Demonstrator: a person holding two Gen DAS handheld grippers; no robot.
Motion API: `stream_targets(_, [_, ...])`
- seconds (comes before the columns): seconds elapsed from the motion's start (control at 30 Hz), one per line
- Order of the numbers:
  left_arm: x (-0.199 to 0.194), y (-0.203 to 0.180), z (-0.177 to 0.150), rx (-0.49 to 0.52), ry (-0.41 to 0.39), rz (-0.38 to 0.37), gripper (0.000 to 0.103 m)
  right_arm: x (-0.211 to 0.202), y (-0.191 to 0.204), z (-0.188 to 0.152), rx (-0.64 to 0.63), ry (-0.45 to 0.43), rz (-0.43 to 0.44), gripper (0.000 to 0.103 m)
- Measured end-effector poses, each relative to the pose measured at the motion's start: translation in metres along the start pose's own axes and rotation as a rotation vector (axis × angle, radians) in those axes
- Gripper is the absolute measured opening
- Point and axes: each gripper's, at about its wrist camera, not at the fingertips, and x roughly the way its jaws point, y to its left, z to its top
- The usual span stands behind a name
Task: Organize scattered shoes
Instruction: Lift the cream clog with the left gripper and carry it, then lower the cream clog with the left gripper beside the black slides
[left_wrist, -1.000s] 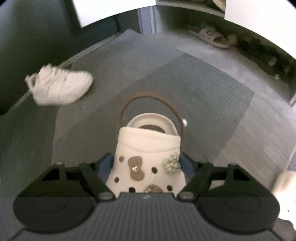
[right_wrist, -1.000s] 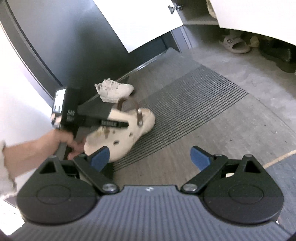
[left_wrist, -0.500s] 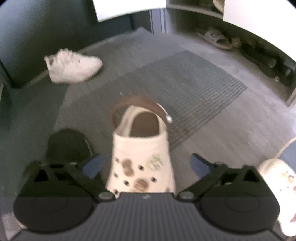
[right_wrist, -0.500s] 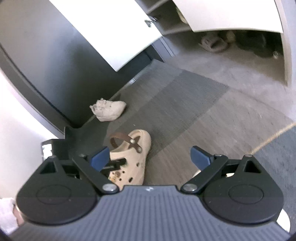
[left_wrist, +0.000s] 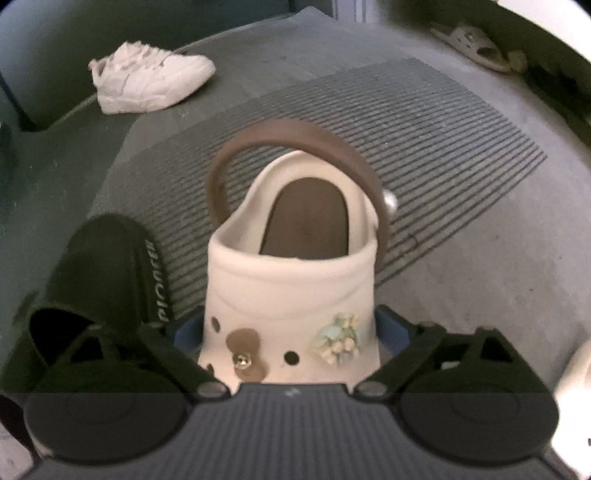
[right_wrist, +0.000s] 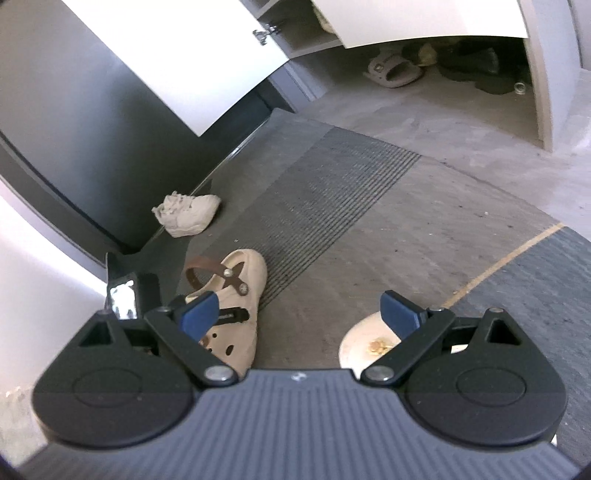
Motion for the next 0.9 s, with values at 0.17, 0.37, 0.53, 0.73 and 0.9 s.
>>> stream_targets(0.17, [-0.025, -0.015, -0.029, 0.024, 0.015, -0.016, 0.093, -0.008, -0.004, -0.001, 0.012, -0.021, 0.003, 0.096])
stream_targets(0.37, [-0.056, -0.059, -0.077, 0.019, 0.060, -0.042, 0.093, -0.019, -0.002, -0.004, -0.004, -0.032, 0.028, 0.096])
stream_targets(0.53, [-0.068, -0.075, -0.097, -0.018, 0.064, -0.062, 0.094, -0.030, 0.001, 0.001, -0.020, -0.013, 0.040, 0.096])
stream_targets(0.73, [-0.124, -0.072, -0.100, -0.007, 0.012, -0.107, 0.099, -0.066, 0.032, 0.030, -0.144, 0.026, 0.057, 0.096])
stream_targets(0.9, [-0.207, -0.057, -0.095, -0.023, -0.023, -0.130, 0.100, -0.107, 0.072, 0.058, -0.238, 0.103, 0.106, 0.096])
